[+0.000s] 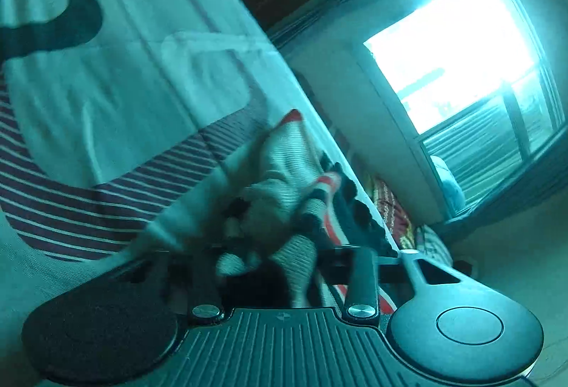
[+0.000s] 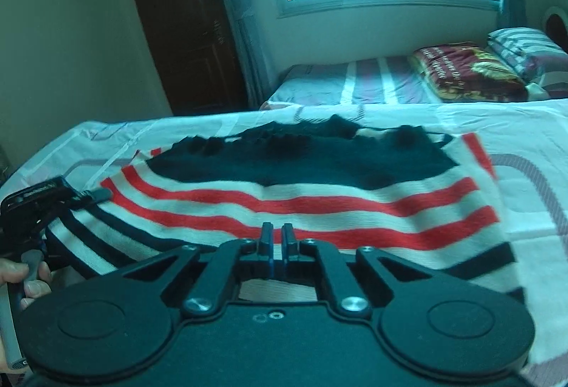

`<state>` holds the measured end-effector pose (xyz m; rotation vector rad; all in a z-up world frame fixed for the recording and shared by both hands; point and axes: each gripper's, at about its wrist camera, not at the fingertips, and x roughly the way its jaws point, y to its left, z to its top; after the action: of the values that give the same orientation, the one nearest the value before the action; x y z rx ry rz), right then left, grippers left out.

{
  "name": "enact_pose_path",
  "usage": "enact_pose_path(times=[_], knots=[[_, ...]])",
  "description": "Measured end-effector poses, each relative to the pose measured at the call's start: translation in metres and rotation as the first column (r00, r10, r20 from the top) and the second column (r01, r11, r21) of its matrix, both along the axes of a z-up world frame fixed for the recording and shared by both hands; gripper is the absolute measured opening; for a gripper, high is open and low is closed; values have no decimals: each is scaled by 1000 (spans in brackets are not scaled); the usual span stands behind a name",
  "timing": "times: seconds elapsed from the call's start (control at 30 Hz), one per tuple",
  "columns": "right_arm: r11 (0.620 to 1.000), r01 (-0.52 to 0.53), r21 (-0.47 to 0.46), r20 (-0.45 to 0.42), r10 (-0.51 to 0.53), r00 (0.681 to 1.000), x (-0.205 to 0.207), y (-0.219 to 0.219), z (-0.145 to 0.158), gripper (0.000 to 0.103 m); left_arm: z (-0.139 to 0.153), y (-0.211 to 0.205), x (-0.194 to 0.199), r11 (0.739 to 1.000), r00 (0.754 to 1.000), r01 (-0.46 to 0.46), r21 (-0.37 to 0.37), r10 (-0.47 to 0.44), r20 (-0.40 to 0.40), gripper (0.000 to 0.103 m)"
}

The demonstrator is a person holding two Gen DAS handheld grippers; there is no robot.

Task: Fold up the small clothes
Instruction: 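Grasp one side edge of the folded sweater with the left gripper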

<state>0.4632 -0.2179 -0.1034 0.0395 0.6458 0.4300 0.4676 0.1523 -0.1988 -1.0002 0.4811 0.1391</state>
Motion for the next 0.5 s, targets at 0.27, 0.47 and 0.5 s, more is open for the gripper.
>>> enact_pose_path(times=[0.27,0.47,0.5], knots=[[1000,-8,-12,-9,8,1000,16,16,-4,3,2,6,-11,998,993,31,-64,-23,116,19],[998,-23,-57,-64,20,998,27,21,-18,0,-16,4,-1,999,999,31,-40,-29,46,19],[998,-24,-55,-68,20,997,27,20,-17,0,-16,4,1,999,999,33,-32,-32,41,21]])
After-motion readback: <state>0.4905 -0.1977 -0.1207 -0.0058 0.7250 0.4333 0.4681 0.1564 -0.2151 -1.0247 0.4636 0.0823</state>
